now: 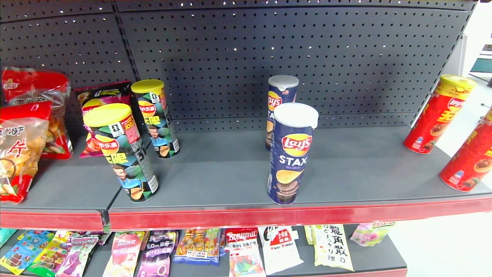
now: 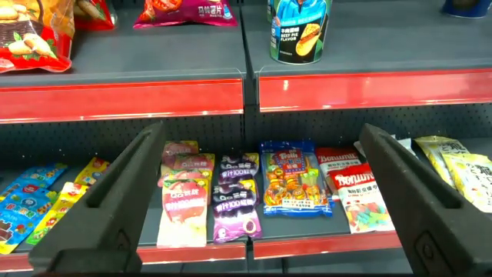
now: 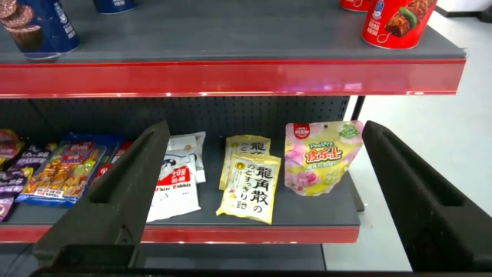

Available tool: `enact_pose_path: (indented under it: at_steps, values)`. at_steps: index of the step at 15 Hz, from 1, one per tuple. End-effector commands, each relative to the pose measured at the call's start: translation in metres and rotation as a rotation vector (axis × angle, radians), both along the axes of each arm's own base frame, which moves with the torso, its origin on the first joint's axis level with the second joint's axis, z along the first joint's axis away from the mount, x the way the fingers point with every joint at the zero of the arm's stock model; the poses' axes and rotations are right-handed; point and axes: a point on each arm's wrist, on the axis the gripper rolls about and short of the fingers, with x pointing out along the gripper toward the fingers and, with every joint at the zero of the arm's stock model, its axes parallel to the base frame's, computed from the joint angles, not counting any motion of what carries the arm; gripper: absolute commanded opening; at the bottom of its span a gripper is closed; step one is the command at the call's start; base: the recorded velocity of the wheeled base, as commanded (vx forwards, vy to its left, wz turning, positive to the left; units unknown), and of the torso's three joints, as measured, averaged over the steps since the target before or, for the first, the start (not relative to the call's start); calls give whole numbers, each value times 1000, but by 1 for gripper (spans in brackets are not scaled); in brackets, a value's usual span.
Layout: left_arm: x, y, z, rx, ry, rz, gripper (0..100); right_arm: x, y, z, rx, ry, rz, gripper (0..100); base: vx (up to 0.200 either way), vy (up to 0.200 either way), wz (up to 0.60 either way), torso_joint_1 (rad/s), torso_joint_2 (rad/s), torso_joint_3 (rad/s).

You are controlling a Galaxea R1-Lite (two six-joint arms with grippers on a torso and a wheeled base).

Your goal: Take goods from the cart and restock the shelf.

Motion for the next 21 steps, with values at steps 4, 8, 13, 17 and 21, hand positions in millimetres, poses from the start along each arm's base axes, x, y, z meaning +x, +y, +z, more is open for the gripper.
enact_pose_path:
  at_steps: [4, 8, 13, 17, 21]
  values:
    - [0, 0, 0, 0, 1, 0, 100, 0, 0, 0, 0, 1, 1, 100, 0, 0, 0, 0, 0, 0]
    - [0, 0, 0, 0, 1, 0, 100, 0, 0, 0, 0, 2, -2, 100, 0, 0, 0, 0, 0, 0]
    - [0, 0, 0, 0, 0, 0, 100, 0, 0, 0, -6, 2, -11, 100, 0, 0, 0, 0, 0, 0]
    - [0, 0, 0, 1, -1, -3, 100, 0, 0, 0, -2, 2, -17, 100, 0, 0, 0, 0, 0, 0]
    - [0, 0, 0, 0, 0, -3, 100, 0, 0, 0, -5, 2, -14, 100, 0, 0, 0, 0, 0, 0]
